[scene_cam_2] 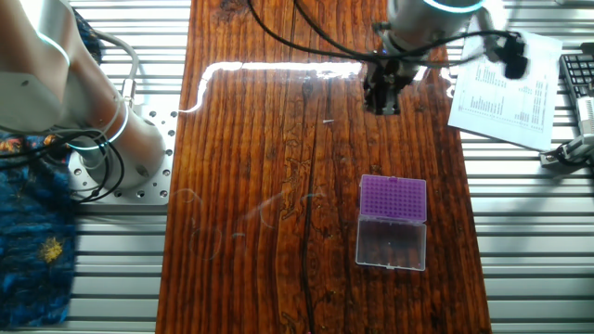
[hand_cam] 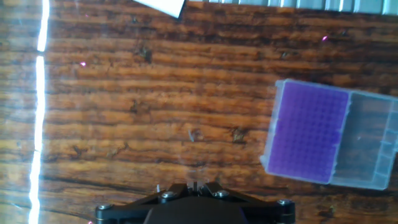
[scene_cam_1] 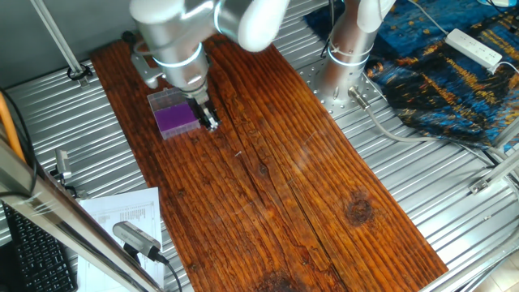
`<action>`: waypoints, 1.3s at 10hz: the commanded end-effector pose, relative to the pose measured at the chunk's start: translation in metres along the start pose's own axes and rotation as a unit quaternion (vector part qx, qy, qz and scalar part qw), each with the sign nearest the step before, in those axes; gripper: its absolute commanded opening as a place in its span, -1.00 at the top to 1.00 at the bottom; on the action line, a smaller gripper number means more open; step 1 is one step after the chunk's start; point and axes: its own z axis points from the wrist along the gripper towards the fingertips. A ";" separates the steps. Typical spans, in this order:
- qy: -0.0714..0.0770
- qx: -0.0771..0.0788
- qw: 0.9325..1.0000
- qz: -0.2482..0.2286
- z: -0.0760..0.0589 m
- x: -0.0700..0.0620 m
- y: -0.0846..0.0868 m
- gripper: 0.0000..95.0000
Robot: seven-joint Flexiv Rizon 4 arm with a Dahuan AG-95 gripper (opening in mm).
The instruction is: Insert a small pipette tip into the holder for small pipette tips
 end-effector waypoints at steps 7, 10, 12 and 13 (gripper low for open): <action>0.013 -0.015 1.000 -0.023 0.026 -0.007 0.005 1.00; 0.008 -0.013 1.000 -0.025 0.027 -0.006 0.006 1.00; 0.010 -0.012 1.000 -0.021 0.027 -0.006 0.006 1.00; 0.012 -0.012 1.000 -0.018 0.027 -0.006 0.006 1.00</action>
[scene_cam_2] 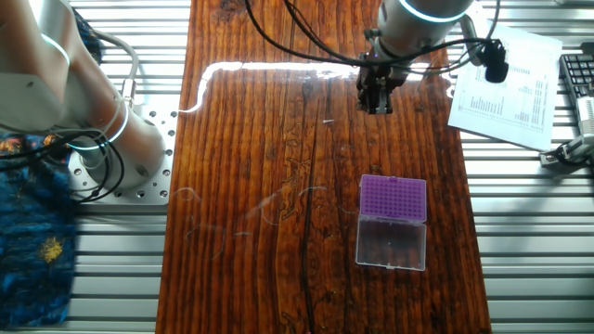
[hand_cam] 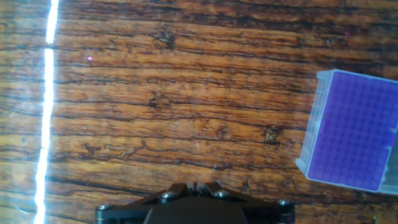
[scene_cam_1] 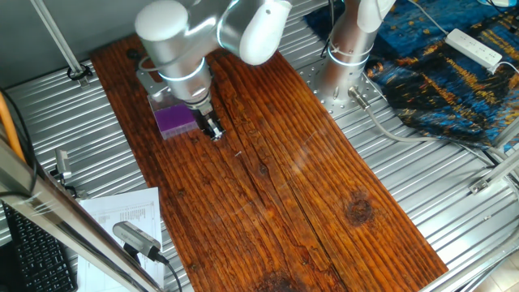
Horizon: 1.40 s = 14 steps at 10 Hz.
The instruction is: Insert a small pipette tip into the holder for small pipette tips
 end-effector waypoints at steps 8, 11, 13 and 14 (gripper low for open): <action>-0.008 0.002 1.000 -0.019 0.001 -0.001 0.000 1.00; -0.016 0.004 1.000 -0.013 0.001 -0.001 0.000 1.00; -0.037 0.008 0.999 -0.006 0.011 0.008 0.008 1.00; -0.037 0.011 0.999 0.003 0.015 0.013 0.015 1.00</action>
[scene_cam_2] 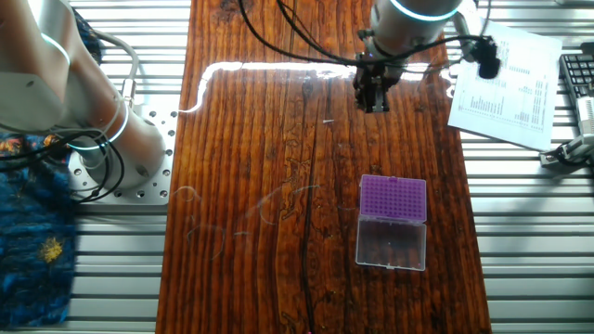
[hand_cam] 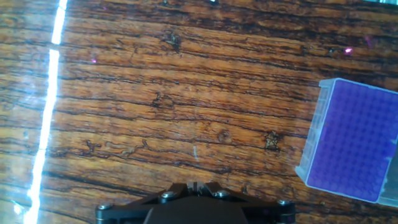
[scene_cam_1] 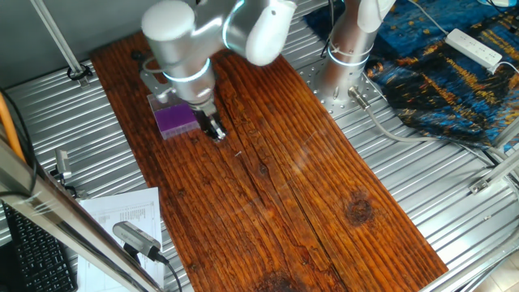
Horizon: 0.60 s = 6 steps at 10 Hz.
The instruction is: Insert a small pipette tip into the holder for small pipette tips
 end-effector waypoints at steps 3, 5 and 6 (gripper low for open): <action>-0.019 0.004 1.000 0.014 0.011 0.019 0.012 1.00; -0.035 0.005 0.999 0.014 0.015 0.027 0.015 1.00; -0.035 0.006 0.999 0.013 0.015 0.027 0.015 1.00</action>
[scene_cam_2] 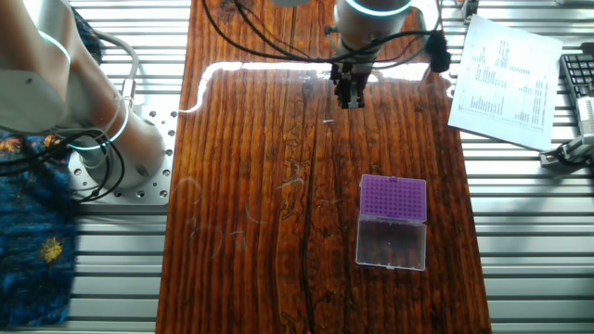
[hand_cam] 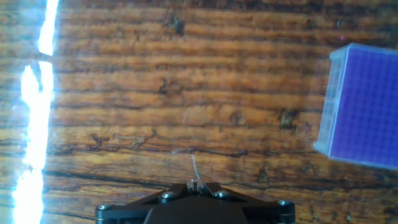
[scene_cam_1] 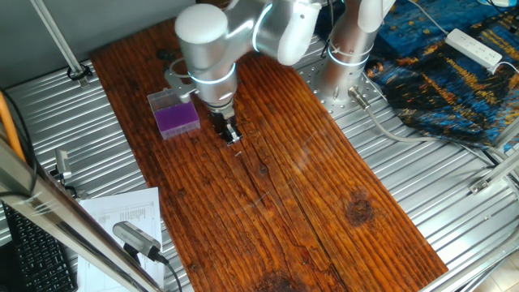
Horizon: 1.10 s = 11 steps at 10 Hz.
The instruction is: Insert a small pipette tip into the holder for small pipette tips
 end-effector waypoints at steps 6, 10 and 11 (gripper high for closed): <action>-0.027 0.008 1.000 -0.012 -0.002 0.001 0.000 1.00; -0.020 0.009 1.000 -0.022 0.002 0.003 0.000 0.60; -0.020 0.008 1.000 -0.020 0.009 0.005 0.002 0.60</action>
